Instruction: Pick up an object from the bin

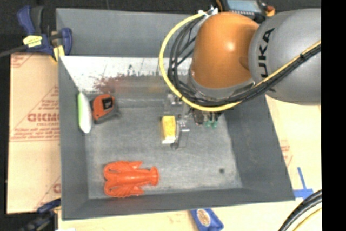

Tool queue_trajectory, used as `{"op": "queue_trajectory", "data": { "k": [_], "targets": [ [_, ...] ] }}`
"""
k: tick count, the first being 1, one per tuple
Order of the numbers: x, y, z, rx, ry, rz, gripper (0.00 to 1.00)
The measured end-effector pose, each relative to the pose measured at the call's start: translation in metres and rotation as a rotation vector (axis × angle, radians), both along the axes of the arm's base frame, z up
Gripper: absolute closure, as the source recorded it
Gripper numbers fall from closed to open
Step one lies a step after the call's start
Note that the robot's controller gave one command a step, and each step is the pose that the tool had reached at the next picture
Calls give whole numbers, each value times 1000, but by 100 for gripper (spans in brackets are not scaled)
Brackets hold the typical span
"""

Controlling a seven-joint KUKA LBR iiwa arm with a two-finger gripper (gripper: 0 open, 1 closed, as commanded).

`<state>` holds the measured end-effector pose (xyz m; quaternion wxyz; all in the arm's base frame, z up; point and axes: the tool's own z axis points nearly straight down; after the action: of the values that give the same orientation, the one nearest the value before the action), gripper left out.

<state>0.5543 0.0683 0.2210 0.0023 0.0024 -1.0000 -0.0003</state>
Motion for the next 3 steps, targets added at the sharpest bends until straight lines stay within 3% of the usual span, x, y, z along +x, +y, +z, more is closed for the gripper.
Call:
{"op": "queue_trajectory", "data": {
  "k": [1,2,3],
  "targets": [
    [1,0,4,0,-6,-2,0],
    [25,-5,-34,0,-14,74,0],
    [12,-20,-60,0,-6,-69,0]
  ]
}}
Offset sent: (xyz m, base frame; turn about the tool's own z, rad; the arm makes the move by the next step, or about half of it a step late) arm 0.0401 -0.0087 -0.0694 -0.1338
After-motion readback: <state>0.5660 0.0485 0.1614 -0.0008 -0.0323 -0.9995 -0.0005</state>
